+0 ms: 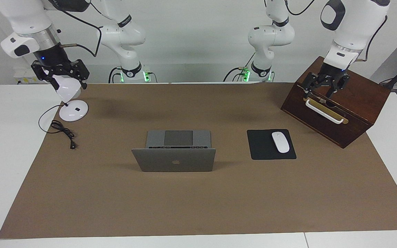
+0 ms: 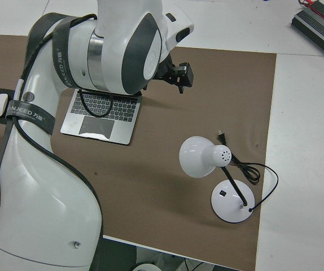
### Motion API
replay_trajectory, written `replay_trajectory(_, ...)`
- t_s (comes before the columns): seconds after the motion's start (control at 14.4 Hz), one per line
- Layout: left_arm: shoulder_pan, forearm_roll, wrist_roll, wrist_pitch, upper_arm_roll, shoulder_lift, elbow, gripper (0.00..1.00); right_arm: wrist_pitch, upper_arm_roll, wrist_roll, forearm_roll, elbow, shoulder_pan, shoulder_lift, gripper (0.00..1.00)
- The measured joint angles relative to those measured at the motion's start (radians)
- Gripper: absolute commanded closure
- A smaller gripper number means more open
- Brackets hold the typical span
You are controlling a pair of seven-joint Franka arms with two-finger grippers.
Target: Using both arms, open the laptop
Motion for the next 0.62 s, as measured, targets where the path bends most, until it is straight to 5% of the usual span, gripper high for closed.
replay_trajectory(0.42,-0.001,0.026,-0.008,-0.211,-0.014,0.074,0.212,0.00,0.000,0.000,0.000,0.000,0.000,-0.001,0.000,0.00)
replay_trajectory(0.62,0.000,0.026,-0.011,-0.218,-0.011,0.097,0.230,0.00,-0.004,0.000,0.000,0.000,0.000,-0.002,0.000,0.00)
